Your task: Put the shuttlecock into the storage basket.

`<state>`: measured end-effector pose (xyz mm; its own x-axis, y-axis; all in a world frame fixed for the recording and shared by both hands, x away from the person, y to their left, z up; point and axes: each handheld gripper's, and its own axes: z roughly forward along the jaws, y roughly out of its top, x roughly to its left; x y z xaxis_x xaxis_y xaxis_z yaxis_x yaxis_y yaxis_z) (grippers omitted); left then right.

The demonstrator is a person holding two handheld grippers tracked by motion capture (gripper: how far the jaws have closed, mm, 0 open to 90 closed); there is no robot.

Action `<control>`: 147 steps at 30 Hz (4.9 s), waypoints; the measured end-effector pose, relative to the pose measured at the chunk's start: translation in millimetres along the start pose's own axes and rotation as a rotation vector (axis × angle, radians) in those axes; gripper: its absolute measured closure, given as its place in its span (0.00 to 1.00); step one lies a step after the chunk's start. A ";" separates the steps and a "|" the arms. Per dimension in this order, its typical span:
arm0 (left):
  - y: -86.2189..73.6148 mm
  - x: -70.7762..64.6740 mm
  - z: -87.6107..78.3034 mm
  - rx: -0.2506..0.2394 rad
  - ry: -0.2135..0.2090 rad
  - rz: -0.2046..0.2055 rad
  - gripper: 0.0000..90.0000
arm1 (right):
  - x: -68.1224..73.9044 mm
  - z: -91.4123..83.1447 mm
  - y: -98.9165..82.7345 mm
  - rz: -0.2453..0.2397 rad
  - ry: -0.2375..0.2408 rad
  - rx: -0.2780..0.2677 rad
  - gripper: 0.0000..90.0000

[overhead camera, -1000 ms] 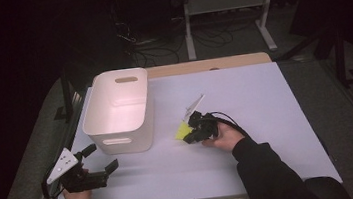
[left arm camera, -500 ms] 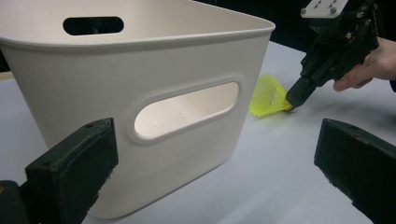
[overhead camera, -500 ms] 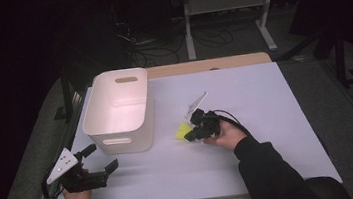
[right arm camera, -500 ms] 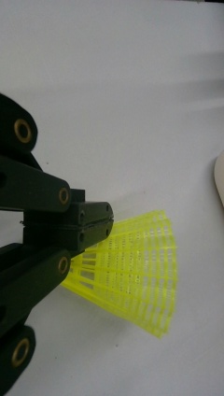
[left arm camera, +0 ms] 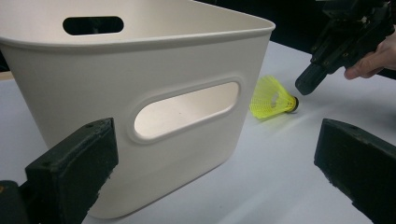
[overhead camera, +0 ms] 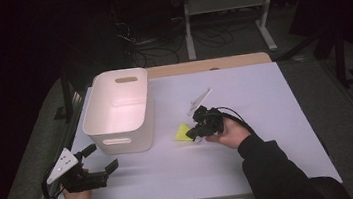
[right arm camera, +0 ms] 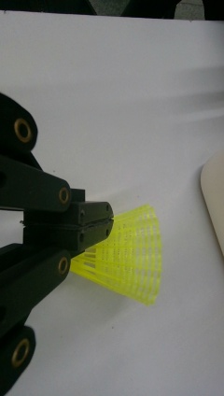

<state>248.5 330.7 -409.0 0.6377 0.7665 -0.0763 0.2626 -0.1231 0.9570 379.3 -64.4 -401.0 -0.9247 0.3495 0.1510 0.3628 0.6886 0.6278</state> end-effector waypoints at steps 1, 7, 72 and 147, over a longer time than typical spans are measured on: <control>0.0 0.0 0.0 0.000 0.000 0.000 0.00 | 0.3 -1.1 0.3 -0.001 -0.002 0.000 0.97; 0.0 0.0 0.1 0.000 0.000 -0.001 0.00 | 1.8 -8.8 3.2 -0.007 -0.012 -0.007 0.96; 0.0 -0.1 0.0 -0.002 0.000 -0.001 0.00 | -16.6 8.6 -13.0 0.061 -0.057 0.046 0.02; -0.1 0.0 0.0 -0.001 0.000 -0.002 0.00 | -17.9 -10.9 -10.2 0.035 -0.018 0.041 0.70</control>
<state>248.5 330.6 -409.1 0.6369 0.7669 -0.0781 0.2633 -0.1213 0.9571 390.9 -84.6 -401.9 -0.9093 0.3850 0.1581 0.3995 0.7008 0.5910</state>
